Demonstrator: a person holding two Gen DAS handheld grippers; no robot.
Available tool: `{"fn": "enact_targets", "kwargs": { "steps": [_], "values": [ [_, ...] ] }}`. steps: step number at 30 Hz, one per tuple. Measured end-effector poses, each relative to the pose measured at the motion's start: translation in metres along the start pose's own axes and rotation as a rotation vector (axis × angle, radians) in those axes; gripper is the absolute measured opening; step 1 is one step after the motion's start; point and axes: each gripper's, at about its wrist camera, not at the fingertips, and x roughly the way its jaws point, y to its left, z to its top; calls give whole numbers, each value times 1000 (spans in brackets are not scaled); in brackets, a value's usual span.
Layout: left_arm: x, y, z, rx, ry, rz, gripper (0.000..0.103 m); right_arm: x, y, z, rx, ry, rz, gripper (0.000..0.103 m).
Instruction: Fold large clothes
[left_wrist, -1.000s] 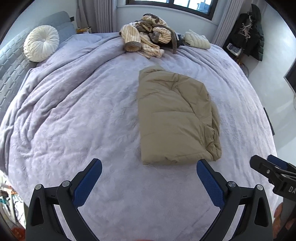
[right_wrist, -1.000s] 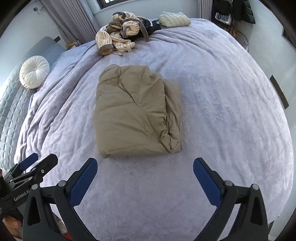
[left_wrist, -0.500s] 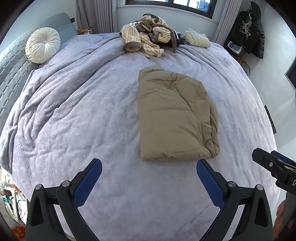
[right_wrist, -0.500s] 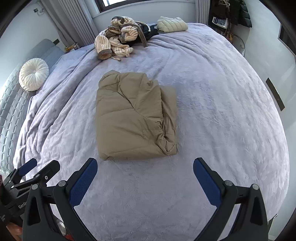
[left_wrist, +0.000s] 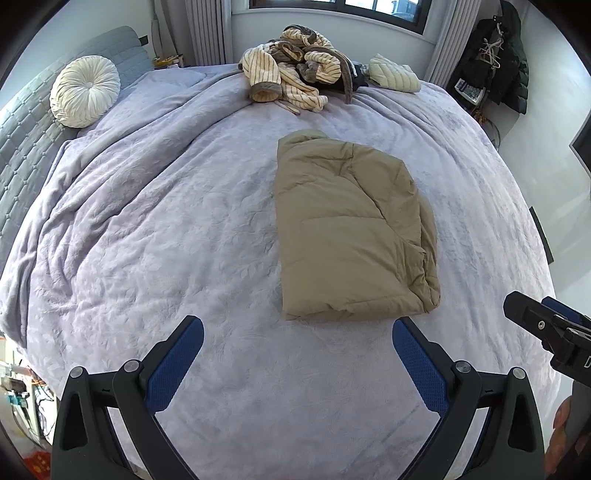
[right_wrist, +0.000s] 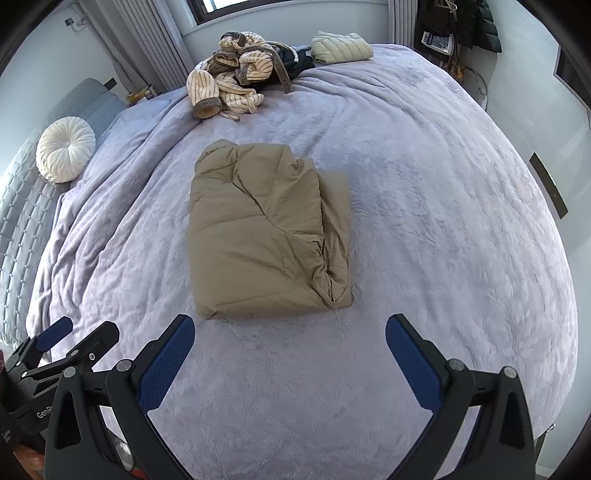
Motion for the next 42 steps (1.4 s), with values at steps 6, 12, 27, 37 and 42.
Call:
{"fn": "enact_targets", "kwargs": {
  "steps": [6,12,27,37,42],
  "values": [
    [0,0,0,2,0,2,102,1,0,1,-6,-1,-1,103],
    [1,2,0,0,4,3,102,1,0,3,-9,-1,-1,103],
    [5,8,5,3,12,4,102,1,3,0,-6,-2,-6,103],
    [8,9,7,7,13,5,102,1,3,0,-5,-2,-7,103],
    [9,9,8,7,14,5,102,2,2,3,-9,0,-6,103]
  ]
}}
